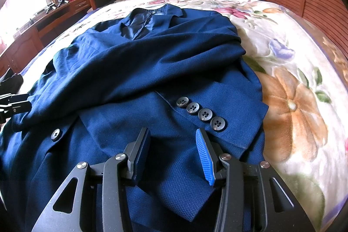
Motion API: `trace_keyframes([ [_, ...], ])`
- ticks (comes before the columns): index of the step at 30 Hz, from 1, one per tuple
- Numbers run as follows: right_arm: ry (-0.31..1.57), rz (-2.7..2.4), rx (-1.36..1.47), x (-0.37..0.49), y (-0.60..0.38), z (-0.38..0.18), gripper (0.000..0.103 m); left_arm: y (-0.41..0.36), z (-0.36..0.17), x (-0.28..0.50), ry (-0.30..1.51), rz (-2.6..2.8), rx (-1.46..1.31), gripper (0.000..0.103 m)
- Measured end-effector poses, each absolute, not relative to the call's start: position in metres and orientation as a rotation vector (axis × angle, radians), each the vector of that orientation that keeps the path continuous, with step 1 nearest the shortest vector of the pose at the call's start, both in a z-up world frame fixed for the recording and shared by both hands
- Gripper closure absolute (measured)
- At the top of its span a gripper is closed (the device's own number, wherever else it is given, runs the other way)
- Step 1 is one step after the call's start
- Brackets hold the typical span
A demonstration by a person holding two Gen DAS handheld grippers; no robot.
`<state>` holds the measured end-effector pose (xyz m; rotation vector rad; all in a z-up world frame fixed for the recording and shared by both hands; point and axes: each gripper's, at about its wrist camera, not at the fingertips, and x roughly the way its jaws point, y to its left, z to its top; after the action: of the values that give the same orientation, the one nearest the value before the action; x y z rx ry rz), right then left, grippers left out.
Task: Fold large clothes
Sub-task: 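Grasp the folded sleeve cuff again with the left gripper and pull it flat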
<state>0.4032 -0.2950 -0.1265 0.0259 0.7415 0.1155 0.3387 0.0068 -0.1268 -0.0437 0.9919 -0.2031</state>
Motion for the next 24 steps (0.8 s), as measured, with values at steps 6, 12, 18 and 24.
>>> trace_keyframes([
  [6, 0.741, 0.116, 0.026, 0.403, -0.295, -0.126, 0.058, -0.002, -0.126, 0.337, 0.988, -0.233, -0.030, 0.072],
  [12, 0.738, 0.118, 0.027, 0.403, -0.295, -0.126, 0.058, -0.011, -0.101, 0.330, 0.878, -0.194, 0.067, 0.093],
  [18, 0.737, 0.118, 0.028, 0.403, -0.295, -0.126, 0.058, -0.008, -0.054, 0.328, 0.726, -0.149, 0.124, 0.093],
  [24, 0.738, 0.123, 0.035, 0.403, -0.296, -0.126, 0.058, -0.022, -0.049, 0.302, 0.693, -0.211, 0.143, 0.093],
])
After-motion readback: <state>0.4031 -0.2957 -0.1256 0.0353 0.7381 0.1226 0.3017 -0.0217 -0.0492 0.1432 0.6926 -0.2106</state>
